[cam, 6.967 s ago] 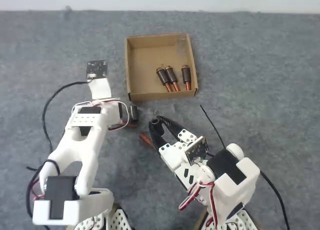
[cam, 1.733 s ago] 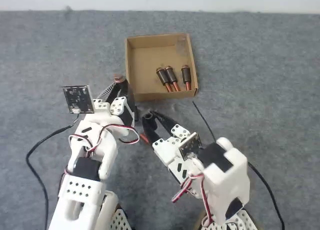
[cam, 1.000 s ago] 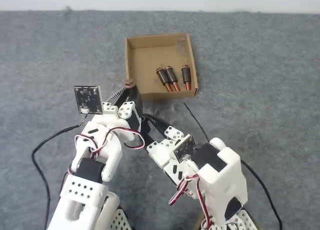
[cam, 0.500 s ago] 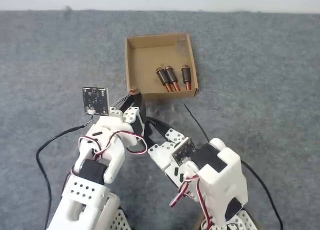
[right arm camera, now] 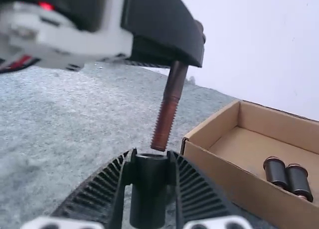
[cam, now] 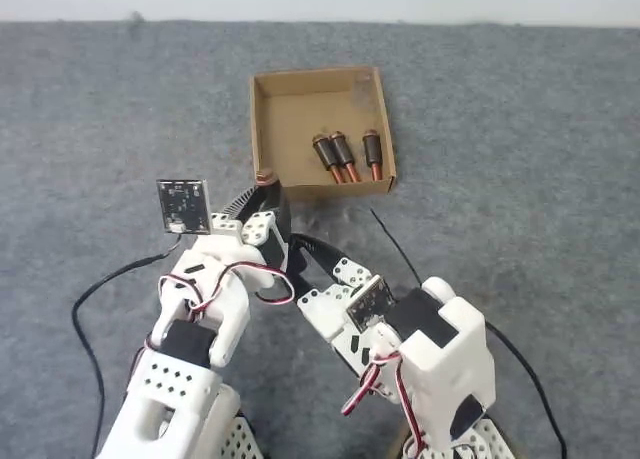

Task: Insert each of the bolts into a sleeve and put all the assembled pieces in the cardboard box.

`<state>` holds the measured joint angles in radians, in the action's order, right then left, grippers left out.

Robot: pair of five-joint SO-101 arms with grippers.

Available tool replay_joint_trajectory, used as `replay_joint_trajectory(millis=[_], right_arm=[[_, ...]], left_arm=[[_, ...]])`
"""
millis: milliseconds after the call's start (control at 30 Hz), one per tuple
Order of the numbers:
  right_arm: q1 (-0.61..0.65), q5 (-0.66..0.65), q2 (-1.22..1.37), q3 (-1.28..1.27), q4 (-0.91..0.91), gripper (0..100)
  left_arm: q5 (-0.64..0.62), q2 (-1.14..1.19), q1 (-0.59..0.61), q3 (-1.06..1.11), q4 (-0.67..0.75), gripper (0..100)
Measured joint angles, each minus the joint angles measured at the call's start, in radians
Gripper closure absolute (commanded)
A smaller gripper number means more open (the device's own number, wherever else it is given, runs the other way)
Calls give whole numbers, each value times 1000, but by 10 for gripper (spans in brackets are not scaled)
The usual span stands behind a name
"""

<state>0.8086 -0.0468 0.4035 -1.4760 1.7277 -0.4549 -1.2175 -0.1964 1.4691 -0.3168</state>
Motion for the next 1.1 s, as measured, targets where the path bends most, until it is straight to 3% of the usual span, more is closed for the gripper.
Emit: replay_joint_trajectory(millis=[900, 1100], right_arm=[[-15, 0, 0, 2, 0, 991], [-15, -2, 0, -68, 0, 992]], left_arm=[[-2, 0, 3, 0, -5, 989], [-2, -2, 115, 44, -6, 989]])
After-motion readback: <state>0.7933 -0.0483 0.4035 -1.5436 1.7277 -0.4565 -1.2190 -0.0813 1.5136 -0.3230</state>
